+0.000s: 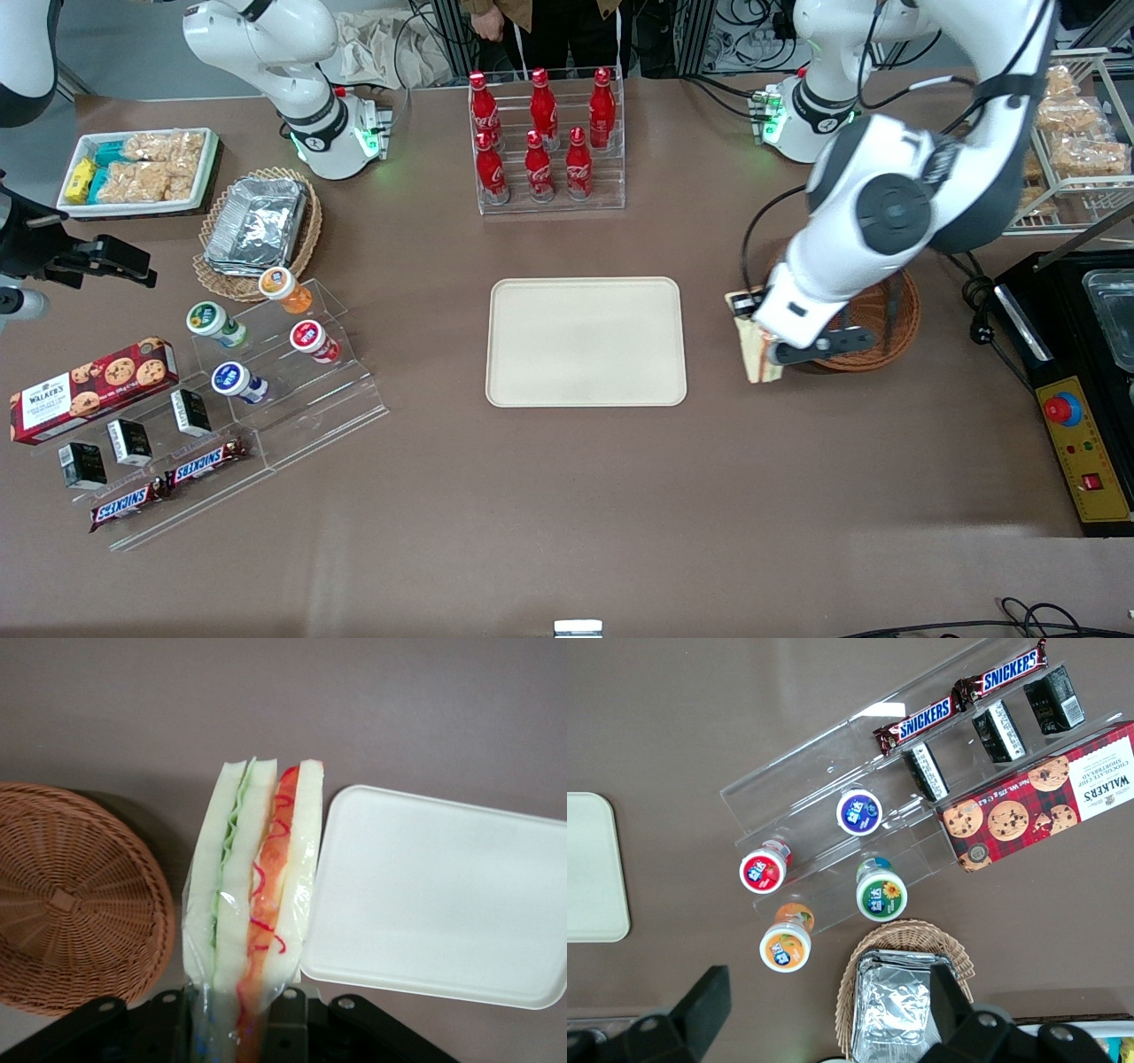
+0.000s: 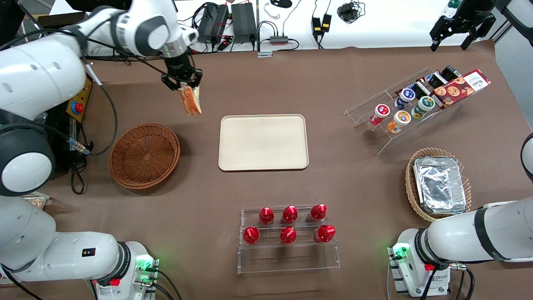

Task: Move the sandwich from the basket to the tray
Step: 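Lift the sandwich and carry it with the left gripper over the white tray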

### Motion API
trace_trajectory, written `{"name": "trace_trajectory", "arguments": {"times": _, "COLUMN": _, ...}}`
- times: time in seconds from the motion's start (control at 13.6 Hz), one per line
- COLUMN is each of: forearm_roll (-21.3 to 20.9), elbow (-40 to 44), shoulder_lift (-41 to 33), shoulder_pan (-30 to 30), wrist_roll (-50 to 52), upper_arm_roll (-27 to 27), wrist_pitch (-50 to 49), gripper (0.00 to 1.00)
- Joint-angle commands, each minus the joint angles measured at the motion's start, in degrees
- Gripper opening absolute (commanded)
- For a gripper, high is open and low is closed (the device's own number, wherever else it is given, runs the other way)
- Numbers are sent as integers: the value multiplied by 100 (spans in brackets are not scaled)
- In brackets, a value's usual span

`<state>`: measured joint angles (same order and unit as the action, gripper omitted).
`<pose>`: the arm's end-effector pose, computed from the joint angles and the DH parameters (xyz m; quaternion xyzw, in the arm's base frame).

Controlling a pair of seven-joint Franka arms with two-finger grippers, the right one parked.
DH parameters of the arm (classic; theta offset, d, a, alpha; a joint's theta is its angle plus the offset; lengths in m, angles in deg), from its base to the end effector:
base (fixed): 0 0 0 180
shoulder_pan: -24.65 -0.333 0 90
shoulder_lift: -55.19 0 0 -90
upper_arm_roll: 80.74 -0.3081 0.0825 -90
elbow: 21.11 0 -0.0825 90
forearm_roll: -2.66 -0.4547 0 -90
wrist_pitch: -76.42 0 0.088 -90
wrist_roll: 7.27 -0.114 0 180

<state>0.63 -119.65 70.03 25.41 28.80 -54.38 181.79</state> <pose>0.6127 -0.2919 0.3967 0.9947 0.0756 -0.0691 0.0050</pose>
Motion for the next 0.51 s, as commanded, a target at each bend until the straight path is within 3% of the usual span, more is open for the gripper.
{"name": "trace_trajectory", "arguments": {"times": 0.0, "forearm_roll": -297, "elbow": 502, "shoulder_lift": 659, "shoulder_pan": 398, "wrist_roll": 278, "upper_arm_roll": 9, "wrist_pitch": -87, "gripper": 27}}
{"name": "trace_trajectory", "arguments": {"times": 0.44, "forearm_roll": -403, "elbow": 432, "shoulder_lift": 1240, "shoulder_pan": 750, "wrist_roll": 393, "upper_arm_roll": 0, "wrist_pitch": 299, "gripper": 28}}
